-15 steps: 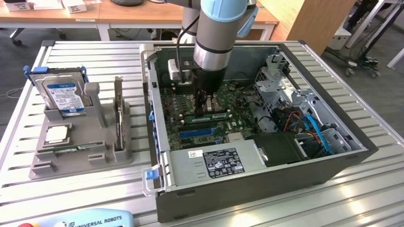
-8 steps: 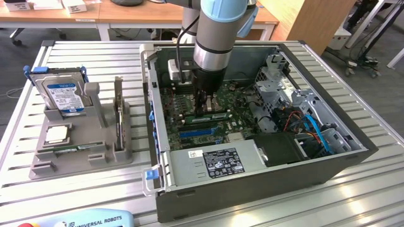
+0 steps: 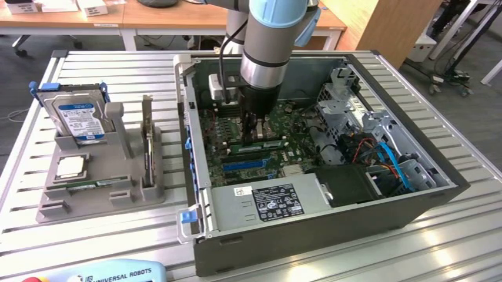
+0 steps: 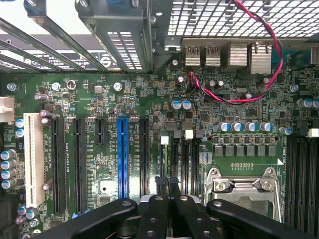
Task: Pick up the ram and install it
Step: 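Press down the ram until it locks into place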
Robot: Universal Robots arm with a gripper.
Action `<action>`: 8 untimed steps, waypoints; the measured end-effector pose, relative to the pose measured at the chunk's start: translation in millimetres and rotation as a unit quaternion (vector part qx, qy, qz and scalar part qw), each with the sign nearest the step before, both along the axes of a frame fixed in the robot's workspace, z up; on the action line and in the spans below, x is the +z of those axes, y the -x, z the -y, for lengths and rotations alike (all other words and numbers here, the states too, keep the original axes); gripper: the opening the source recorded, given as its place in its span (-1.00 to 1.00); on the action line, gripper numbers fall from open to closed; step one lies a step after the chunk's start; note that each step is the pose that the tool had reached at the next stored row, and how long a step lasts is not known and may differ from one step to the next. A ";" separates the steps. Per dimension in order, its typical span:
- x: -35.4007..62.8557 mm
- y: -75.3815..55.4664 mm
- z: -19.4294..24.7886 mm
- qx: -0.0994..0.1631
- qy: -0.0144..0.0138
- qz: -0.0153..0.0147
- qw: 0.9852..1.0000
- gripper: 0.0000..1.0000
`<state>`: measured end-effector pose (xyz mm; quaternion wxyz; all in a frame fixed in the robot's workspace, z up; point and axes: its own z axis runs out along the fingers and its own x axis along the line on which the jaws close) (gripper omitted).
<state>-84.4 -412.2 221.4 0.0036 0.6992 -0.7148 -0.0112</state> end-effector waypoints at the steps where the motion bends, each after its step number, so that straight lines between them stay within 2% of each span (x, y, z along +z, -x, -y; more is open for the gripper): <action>1: 0.2 0.0 0.0 0.000 0.000 0.000 1.000 -0.80; 3: 2.0 -0.3 -0.3 0.000 -0.001 0.001 1.000 -0.80; 5: 8.6 -0.1 0.0 0.000 0.000 0.000 1.000 -0.80; 8: 18.5 0.0 0.0 0.000 0.000 0.000 1.000 -0.80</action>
